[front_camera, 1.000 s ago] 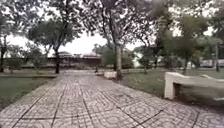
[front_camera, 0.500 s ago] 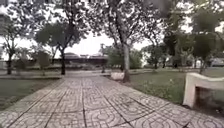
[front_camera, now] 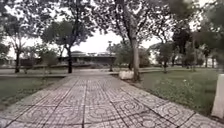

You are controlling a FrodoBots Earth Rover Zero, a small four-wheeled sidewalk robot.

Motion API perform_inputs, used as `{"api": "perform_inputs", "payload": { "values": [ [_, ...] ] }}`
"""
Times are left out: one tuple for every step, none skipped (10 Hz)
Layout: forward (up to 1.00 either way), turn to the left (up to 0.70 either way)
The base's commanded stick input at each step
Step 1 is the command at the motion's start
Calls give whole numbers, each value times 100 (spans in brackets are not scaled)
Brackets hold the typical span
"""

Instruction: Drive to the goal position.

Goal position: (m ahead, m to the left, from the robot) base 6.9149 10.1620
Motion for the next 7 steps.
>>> {"api": "perform_inputs", "payload": {
  "values": [
    [70,0],
    [70,0],
    [70,0],
    [70,0],
    [70,0],
    [70,0],
    [70,0]
  ]
}}
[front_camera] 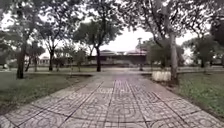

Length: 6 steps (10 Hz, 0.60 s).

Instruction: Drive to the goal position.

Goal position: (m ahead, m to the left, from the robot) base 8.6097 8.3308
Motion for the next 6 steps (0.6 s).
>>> {"api": "perform_inputs", "payload": {
  "values": [
    [70,0],
    [70,0],
    [70,0],
    [70,0],
    [70,0],
    [70,0]
  ]
}}
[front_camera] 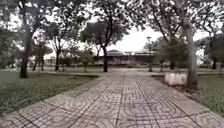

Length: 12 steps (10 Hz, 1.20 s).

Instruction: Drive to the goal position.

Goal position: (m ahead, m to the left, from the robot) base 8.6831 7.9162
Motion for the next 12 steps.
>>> {"api": "perform_inputs", "payload": {
  "values": [
    [70,0],
    [70,0],
    [70,-27],
    [70,-27],
    [70,-4],
    [70,0],
    [70,0],
    [70,0],
    [70,0],
    [72,0],
    [77,0],
    [82,0]
  ]
}}
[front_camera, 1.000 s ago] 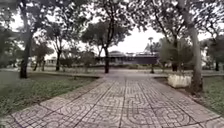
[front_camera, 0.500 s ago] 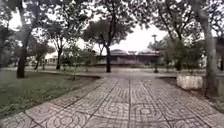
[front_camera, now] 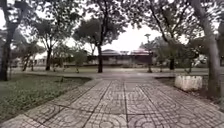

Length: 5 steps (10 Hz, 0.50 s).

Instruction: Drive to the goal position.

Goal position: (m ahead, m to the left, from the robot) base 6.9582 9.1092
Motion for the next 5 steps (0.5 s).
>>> {"api": "perform_inputs", "payload": {
  "values": [
    [88,0],
    [95,0],
    [100,0],
    [100,0],
    [100,0]
  ]
}}
